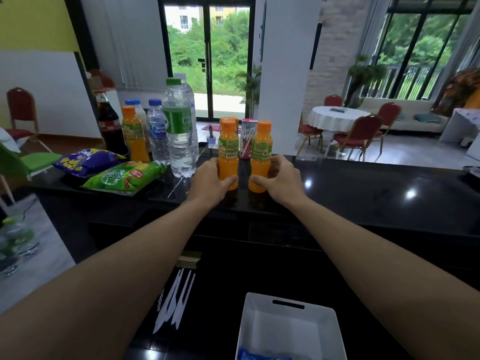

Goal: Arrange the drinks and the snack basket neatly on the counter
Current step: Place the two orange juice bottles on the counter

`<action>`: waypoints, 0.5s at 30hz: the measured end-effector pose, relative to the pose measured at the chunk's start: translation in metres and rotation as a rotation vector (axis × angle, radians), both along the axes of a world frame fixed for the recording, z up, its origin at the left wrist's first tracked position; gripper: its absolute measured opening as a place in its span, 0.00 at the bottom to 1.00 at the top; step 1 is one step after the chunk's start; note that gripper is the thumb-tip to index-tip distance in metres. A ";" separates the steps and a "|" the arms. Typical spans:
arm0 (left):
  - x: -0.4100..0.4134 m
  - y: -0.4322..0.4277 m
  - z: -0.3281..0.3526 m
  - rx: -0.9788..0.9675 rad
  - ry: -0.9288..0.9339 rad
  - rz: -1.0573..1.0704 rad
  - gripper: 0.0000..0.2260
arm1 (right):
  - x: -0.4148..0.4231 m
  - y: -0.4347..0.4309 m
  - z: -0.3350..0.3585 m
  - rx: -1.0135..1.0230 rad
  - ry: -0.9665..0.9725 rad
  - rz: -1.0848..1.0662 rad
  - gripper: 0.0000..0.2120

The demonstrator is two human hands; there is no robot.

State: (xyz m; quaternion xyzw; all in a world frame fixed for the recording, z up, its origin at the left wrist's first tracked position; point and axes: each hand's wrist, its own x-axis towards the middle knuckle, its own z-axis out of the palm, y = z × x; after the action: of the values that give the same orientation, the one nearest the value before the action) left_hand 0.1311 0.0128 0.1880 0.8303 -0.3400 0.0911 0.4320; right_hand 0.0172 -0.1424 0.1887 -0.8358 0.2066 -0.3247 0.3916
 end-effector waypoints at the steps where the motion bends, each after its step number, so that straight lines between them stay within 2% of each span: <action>1: 0.004 -0.003 -0.001 0.003 0.002 0.011 0.17 | 0.005 -0.003 -0.001 0.005 -0.004 -0.001 0.26; 15: 0.060 -0.057 -0.005 0.004 0.054 0.090 0.16 | 0.076 -0.037 -0.004 0.052 0.013 -0.001 0.25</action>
State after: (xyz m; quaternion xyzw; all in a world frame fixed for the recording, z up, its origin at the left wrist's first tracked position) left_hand 0.1912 -0.0443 0.1833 0.8478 -0.2905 0.0874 0.4349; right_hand 0.0937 -0.1799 0.1844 -0.8273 0.2178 -0.3138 0.4119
